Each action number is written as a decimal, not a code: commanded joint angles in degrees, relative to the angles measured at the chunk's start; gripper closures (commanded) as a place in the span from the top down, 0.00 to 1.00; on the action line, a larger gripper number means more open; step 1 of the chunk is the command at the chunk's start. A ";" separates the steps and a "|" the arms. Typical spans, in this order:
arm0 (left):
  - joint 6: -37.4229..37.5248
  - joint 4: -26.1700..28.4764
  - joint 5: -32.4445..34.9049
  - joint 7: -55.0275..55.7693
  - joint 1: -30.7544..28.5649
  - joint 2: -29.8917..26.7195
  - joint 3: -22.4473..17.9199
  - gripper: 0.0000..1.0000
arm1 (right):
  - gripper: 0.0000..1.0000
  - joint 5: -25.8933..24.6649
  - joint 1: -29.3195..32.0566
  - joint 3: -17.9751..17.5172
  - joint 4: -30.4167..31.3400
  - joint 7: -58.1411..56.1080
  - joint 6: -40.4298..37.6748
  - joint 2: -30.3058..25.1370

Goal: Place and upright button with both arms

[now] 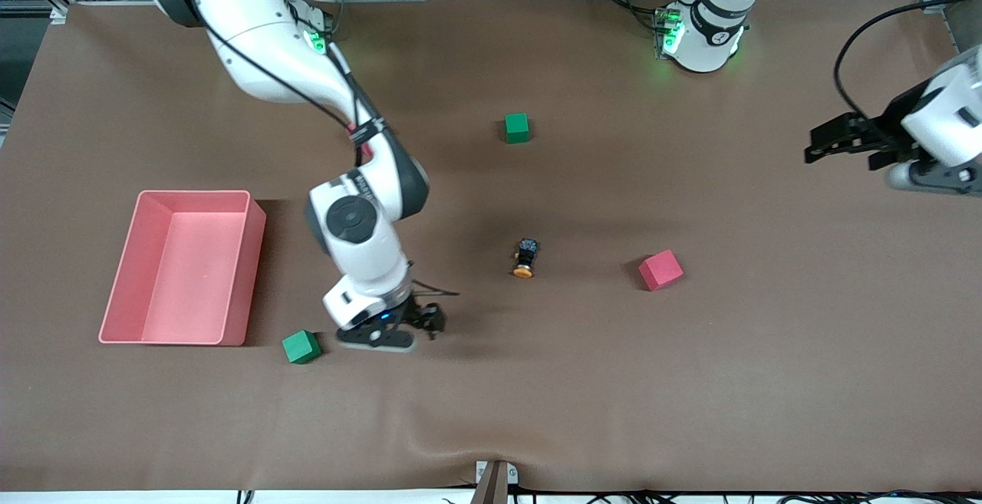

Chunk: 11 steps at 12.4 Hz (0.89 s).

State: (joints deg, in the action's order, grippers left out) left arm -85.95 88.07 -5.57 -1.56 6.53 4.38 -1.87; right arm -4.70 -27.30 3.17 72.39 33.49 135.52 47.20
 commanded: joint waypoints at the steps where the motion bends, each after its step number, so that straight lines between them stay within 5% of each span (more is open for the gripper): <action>1: 1.84 -5.00 1.79 -0.12 4.17 4.48 1.26 1.00 | 1.00 -0.57 6.62 -2.20 1.70 -6.23 -1.22 -3.16; 6: 4.65 -14.31 1.18 3.30 11.47 16.17 1.00 1.00 | 1.00 -0.48 16.21 -2.38 3.88 -13.70 -5.61 -6.14; 11: 3.87 -18.37 1.00 4.37 16.48 23.03 1.61 1.00 | 1.00 -0.48 21.76 -2.38 24.34 -24.07 -5.61 -21.07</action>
State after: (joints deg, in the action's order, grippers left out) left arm -83.55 73.63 -5.22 2.14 21.75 24.36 -0.28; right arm -4.69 -6.50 2.32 84.56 11.77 129.43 35.82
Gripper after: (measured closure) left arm 0.000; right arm 0.000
